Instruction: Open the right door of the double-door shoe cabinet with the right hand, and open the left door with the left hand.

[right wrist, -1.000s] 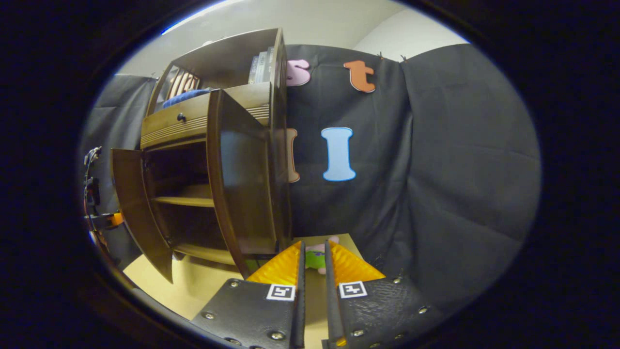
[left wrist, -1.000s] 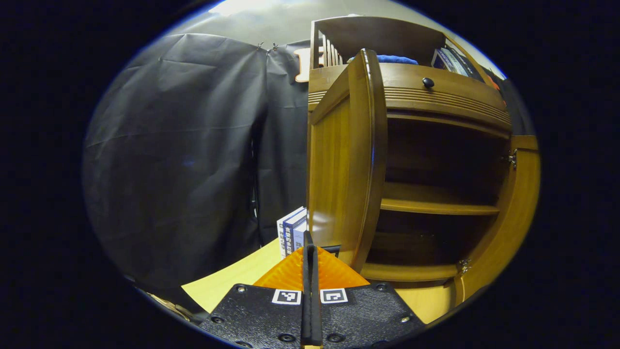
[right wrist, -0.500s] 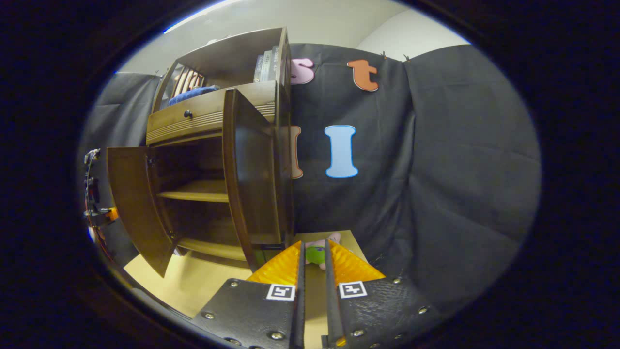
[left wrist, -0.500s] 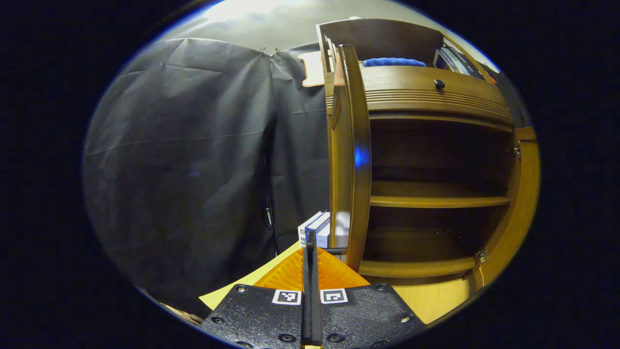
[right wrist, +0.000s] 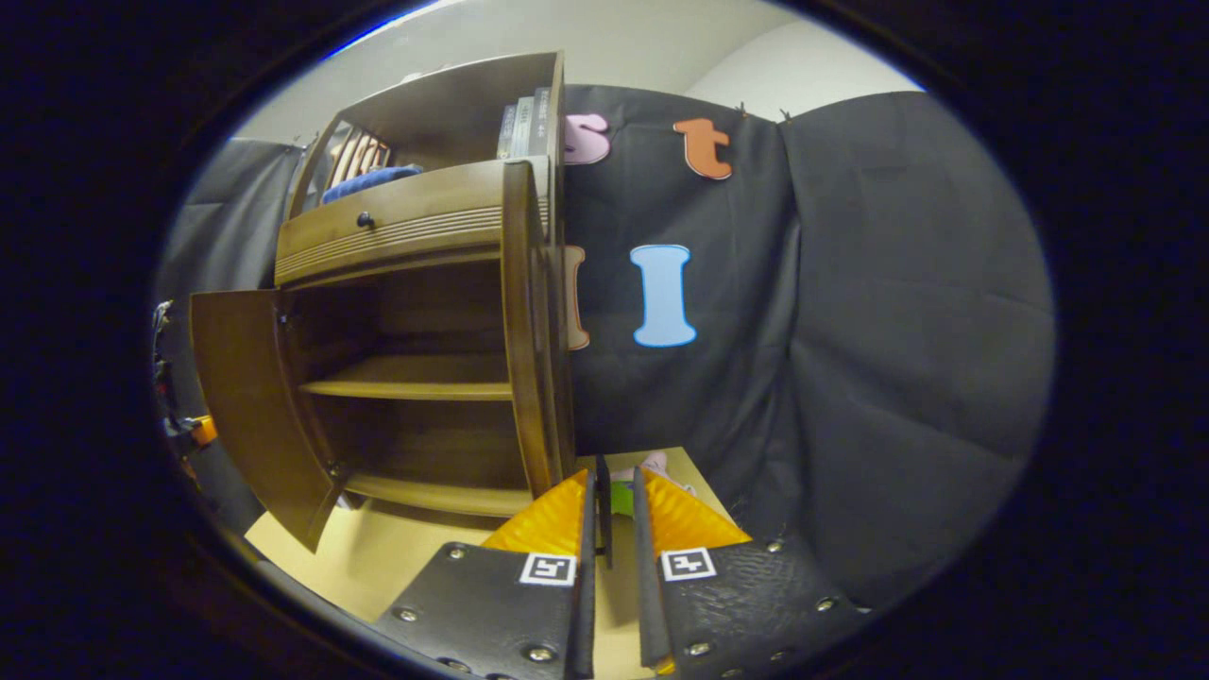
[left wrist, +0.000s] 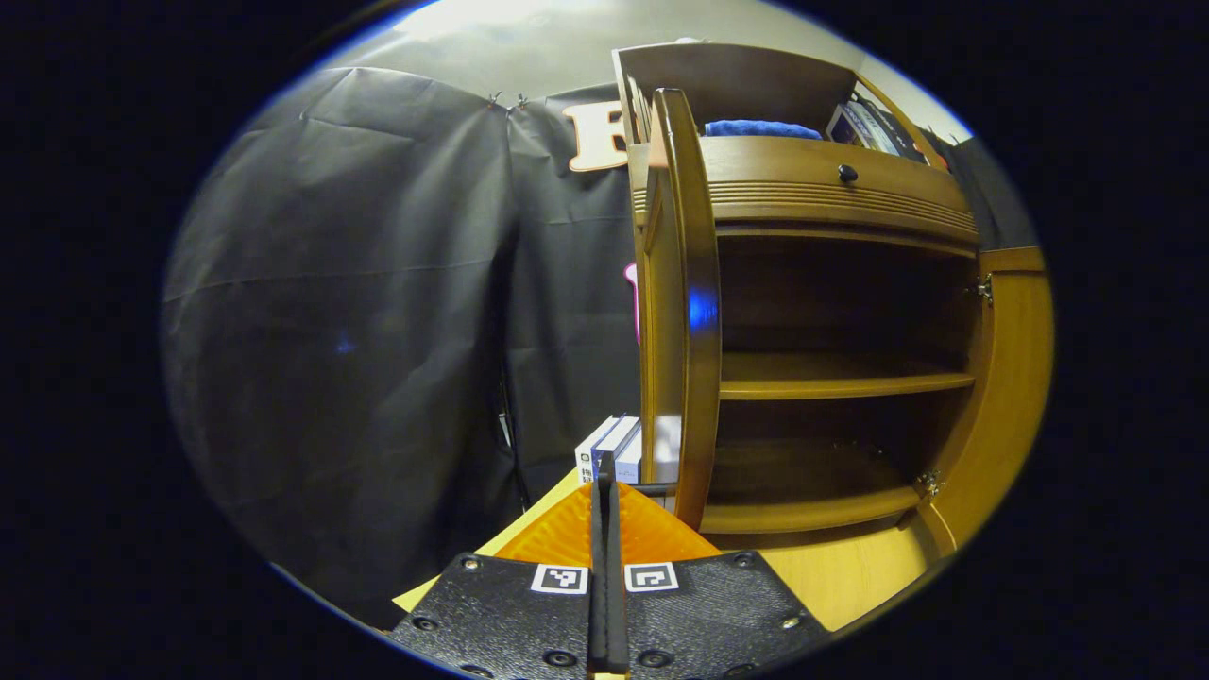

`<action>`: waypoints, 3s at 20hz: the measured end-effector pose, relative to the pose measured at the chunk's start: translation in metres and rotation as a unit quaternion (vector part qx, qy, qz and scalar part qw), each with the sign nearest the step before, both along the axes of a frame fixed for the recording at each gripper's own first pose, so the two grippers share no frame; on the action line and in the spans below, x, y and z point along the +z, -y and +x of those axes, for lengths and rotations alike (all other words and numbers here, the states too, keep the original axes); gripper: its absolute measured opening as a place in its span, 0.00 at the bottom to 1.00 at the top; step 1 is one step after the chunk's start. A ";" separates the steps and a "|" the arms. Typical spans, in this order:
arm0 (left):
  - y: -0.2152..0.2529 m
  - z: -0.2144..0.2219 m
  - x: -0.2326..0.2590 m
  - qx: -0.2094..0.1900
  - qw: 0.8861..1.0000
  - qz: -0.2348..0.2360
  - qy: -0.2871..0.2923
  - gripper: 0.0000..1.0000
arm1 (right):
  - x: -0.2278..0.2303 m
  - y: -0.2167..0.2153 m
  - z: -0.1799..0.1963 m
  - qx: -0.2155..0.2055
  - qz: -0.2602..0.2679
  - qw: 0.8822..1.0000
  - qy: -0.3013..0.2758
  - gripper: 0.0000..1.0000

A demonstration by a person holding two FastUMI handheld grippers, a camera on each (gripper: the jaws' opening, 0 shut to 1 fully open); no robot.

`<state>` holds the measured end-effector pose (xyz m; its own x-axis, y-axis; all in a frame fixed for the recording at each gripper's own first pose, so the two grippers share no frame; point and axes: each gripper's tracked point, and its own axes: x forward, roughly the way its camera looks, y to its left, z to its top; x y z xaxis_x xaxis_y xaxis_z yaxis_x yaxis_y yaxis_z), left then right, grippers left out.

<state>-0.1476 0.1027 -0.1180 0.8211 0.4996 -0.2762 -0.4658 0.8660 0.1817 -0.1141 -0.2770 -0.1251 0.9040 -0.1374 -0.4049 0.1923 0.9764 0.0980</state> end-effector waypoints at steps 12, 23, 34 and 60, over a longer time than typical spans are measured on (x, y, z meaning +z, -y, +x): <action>-0.031 -0.005 0.003 -0.056 0.998 -0.037 0.006 0.00 | 0.014 -0.036 -0.021 -0.076 -0.037 0.996 0.004 0.18; -0.053 -0.007 0.005 -0.082 0.995 -0.050 0.023 0.00 | 0.021 -0.095 -0.010 -0.041 -0.038 0.998 0.020 0.18; -0.065 -0.013 0.009 -0.090 0.994 -0.057 0.023 0.12 | 0.017 -0.139 0.020 0.021 -0.028 0.999 0.025 0.18; 0.093 0.073 0.070 -0.231 0.966 -0.091 0.076 0.00 | 0.108 -0.195 0.051 0.083 0.008 0.989 0.126 0.18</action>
<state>-0.0743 0.0101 -0.0482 0.9826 0.0253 -0.1838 -0.0321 0.9989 -0.0341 -0.0632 -0.0817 -0.0173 0.9858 0.0259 -0.1657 -0.0027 0.9904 0.1385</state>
